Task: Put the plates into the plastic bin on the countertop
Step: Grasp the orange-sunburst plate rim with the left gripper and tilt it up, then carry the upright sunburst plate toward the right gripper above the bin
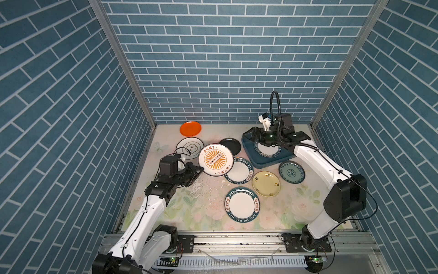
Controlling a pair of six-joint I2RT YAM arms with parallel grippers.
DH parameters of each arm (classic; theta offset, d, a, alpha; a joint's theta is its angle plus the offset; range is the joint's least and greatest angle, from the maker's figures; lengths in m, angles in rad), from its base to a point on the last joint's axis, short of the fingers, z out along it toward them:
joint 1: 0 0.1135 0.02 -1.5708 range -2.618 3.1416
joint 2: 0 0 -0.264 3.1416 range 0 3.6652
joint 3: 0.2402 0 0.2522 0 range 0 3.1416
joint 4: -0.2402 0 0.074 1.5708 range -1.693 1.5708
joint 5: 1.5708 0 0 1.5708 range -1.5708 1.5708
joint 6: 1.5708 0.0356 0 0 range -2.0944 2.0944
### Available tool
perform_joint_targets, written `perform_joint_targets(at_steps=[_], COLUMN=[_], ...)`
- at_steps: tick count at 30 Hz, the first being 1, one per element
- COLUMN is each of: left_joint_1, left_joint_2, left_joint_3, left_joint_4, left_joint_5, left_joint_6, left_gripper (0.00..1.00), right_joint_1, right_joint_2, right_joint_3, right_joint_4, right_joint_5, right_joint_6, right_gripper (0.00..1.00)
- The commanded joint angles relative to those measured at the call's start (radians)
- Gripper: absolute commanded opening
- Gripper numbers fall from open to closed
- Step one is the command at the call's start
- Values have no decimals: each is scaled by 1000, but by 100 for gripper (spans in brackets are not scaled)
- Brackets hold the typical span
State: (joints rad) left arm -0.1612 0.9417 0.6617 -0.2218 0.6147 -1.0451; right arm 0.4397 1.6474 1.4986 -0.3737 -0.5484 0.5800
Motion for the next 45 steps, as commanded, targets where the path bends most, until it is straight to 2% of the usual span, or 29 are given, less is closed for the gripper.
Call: perform_joint_targets(at_steps=[1, 15, 32, 40, 45], left_joint_1=[5, 3, -54, -73, -87], left_joint_2=[29, 167, 359, 447, 505], left_joint_3=[60, 171, 318, 388, 443], left_joint_4=[61, 125, 205, 256, 266], left_joint_5=[48, 108, 158, 195, 215], left_joint_6=[19, 19, 21, 3, 3], left_gripper=[0, 0, 0, 0, 0], right_joint_1=[5, 3, -1, -15, -36], right_joint_2=[-26, -40, -21, -25, -41], right_joint_3=[-4, -31, -41, -53, -85], right_joint_4=[13, 30, 86, 90, 126], right_joint_5=[19, 43, -34, -48, -56], right_joint_6=[26, 53, 100, 118, 152], right_gripper=[97, 97, 94, 87, 77])
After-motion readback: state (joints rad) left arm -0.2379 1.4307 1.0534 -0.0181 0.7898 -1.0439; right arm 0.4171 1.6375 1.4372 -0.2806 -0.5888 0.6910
